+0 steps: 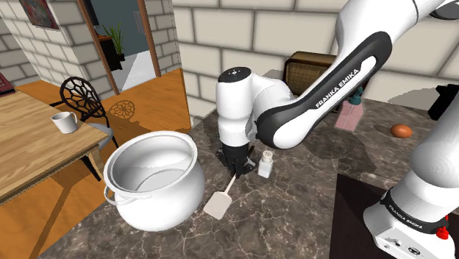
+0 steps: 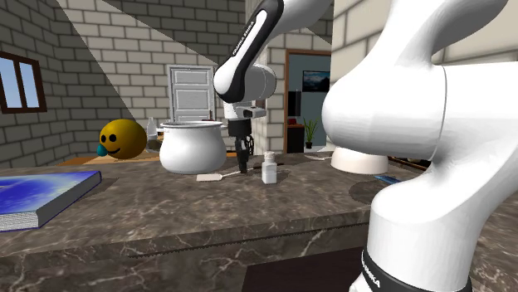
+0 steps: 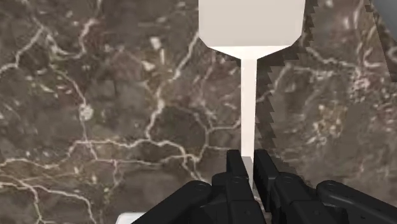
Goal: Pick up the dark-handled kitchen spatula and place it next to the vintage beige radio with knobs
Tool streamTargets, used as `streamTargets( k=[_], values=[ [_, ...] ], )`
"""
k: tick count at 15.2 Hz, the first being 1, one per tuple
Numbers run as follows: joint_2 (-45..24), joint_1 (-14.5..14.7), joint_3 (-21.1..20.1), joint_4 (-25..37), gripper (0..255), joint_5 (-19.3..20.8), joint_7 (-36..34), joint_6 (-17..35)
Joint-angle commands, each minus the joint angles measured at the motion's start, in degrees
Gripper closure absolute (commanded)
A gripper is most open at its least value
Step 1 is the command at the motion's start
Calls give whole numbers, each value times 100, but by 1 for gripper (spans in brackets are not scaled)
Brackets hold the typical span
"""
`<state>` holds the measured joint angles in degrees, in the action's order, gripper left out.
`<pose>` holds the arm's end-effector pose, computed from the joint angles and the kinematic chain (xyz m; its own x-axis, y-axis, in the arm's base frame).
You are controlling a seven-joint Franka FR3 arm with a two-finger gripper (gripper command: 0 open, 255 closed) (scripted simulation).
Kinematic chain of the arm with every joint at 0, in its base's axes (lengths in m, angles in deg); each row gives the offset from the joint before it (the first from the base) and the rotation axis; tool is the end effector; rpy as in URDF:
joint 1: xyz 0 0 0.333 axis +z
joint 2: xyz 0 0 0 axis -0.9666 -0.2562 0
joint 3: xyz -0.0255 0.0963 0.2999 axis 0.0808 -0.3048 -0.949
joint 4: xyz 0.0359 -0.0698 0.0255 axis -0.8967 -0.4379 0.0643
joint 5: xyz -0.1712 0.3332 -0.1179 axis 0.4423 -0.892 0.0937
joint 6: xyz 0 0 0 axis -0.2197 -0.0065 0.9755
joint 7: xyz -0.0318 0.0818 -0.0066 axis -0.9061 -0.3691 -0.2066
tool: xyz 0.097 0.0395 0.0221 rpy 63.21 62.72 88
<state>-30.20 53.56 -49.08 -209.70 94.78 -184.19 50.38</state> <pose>0.4003 0.3235 0.2968 0.3435 -0.9368 0.0670 -0.9389 -0.3443 -0.0009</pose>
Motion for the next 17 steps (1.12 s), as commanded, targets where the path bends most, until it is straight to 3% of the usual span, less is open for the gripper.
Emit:
streamTargets(
  k=[1, 9, 17],
  values=[
    [146, -107, -120, 46, 255, -211, 156, -105],
    [1001, -508, -516, 203, 255, -1317, 969, -556],
    [1797, -480, -379, 477, 255, -2232, 1670, -1142]
  ],
)
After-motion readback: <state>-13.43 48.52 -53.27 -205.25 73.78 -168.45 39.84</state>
